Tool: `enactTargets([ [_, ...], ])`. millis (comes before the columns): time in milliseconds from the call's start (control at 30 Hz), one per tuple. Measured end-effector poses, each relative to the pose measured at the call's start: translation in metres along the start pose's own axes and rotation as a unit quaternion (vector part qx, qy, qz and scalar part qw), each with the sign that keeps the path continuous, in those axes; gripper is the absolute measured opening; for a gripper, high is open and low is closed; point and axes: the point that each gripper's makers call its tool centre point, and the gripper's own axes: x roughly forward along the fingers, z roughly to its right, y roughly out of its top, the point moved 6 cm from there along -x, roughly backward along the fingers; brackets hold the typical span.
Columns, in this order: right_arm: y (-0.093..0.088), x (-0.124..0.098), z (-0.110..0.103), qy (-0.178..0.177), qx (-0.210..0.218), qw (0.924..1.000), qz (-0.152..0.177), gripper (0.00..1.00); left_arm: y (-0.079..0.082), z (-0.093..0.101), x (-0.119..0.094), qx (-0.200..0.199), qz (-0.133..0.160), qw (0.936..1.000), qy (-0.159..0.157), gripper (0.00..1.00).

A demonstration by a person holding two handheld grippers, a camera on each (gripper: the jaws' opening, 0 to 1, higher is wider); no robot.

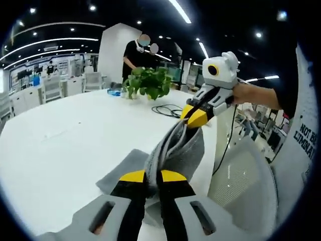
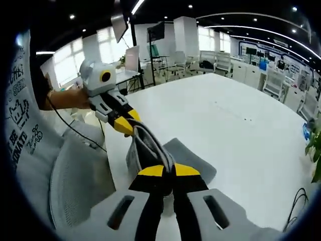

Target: Fold the towel on the table until its edges align and the towel forms a compact rectangular stack.

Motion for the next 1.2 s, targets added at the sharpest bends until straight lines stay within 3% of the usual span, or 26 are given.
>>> enactTargets([
  [367, -0.017, 0.035, 0.035, 0.004, 0.018, 0.9992, -0.036, 0.02, -0.016, -0.031, 0.029, -0.033, -0.028, 0.9991, 0.005, 0.1],
  [567, -0.027, 0.05, 0.047, 0.011, 0.04, 0.9982, -0.043, 0.03, -0.033, -0.046, 0.044, -0.078, -0.032, 0.9964, 0.01, 0.1],
  [733, -0.033, 0.061, 0.058, 0.01, 0.036, 0.9979, -0.053, 0.03, -0.041, -0.054, 0.054, -0.091, -0.027, 0.9952, 0.024, 0.1],
  [933, -0.047, 0.075, 0.068, 0.002, 0.067, 0.9969, -0.041, 0.04, -0.059, -0.063, 0.065, -0.151, -0.013, 0.9874, 0.047, 0.11],
  [1200, -0.058, 0.088, 0.078, -0.013, 0.087, 0.9953, -0.041, 0.04, -0.065, -0.068, 0.075, -0.147, -0.022, 0.9864, 0.071, 0.12],
])
